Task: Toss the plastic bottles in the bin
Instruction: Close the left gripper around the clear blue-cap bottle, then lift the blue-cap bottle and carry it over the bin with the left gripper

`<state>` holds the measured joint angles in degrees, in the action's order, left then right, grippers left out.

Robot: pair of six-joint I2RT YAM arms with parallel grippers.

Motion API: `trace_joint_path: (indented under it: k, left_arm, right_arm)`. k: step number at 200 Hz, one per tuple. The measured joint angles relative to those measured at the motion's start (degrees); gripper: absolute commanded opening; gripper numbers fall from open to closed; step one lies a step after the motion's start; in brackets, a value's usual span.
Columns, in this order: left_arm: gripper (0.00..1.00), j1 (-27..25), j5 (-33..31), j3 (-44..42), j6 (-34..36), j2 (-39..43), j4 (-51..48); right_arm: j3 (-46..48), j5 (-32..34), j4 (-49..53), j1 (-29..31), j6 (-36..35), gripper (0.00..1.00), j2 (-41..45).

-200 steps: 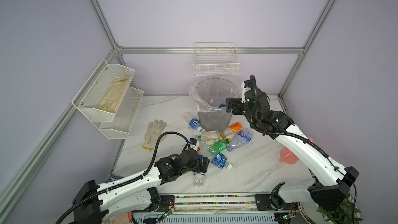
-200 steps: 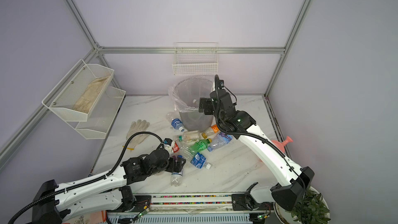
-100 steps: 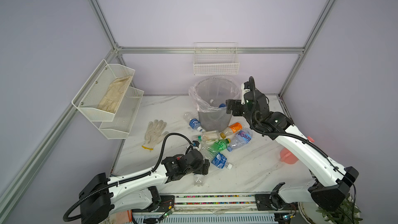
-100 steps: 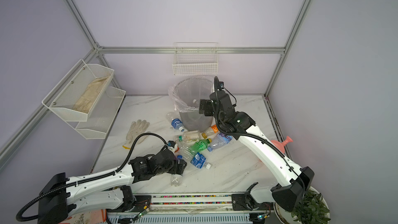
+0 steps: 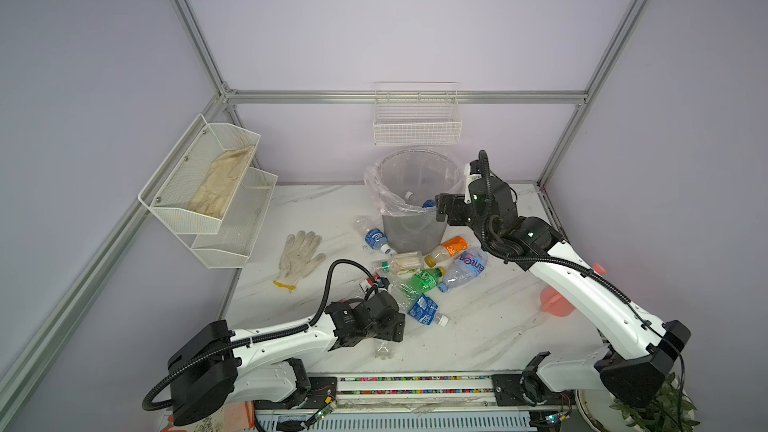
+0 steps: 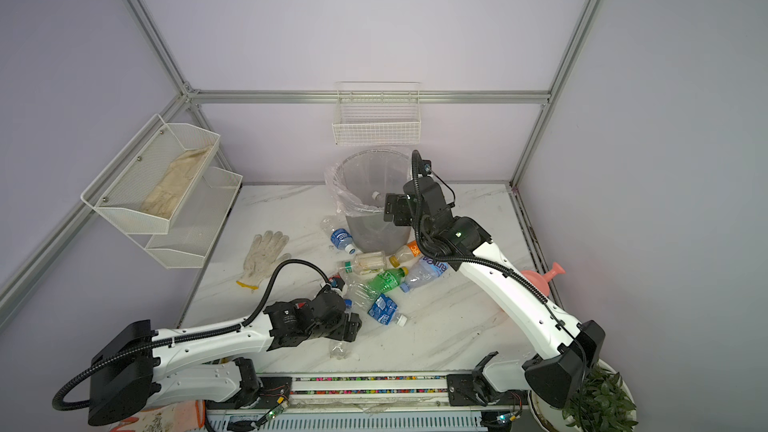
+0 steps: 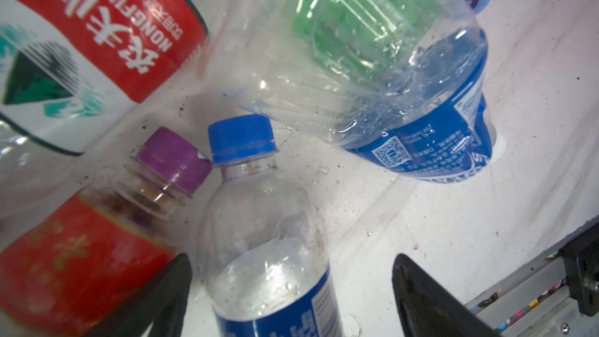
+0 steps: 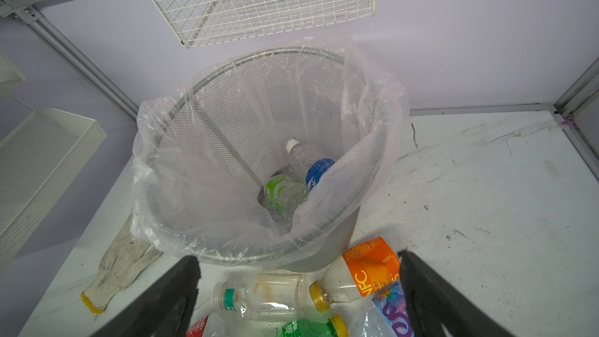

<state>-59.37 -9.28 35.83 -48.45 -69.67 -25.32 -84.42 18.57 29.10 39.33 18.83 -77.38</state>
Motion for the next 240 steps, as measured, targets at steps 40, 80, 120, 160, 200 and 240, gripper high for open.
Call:
trace_joint_path:
  k: [40, 80, 120, 160, 200, 240]
  left_arm:
    - [0.90, -0.4, 0.2, 0.0, -0.5, -2.0, 0.2]
    - [0.85, -1.2, 0.1, 0.0, -0.7, -4.5, 0.4]
    - [0.65, -2.3, -0.2, 0.0, -1.7, -7.2, 0.4]
    - [0.42, -3.5, -0.5, 0.1, -2.0, -7.5, 0.8]
    - [0.38, -4.9, -2.0, 0.1, -1.9, -6.6, -0.2]
    - [0.37, -6.5, -4.6, 0.6, -0.7, -2.5, -3.1]
  right_arm:
    - [0.9, -0.2, 0.0, 0.0, 0.2, 0.97, 0.4]
    - [1.3, -0.1, 0.0, 0.0, 0.9, 0.97, 1.2]
    - [1.6, -0.1, 0.0, 0.0, 1.5, 0.97, 1.7]
    - [1.9, -0.1, 0.1, 0.0, 1.6, 0.97, 2.1]
    - [1.9, -0.1, 0.0, 0.0, 1.7, 0.97, 2.3]
    - [2.3, -0.1, 0.1, 0.0, 1.9, 0.97, 2.8]
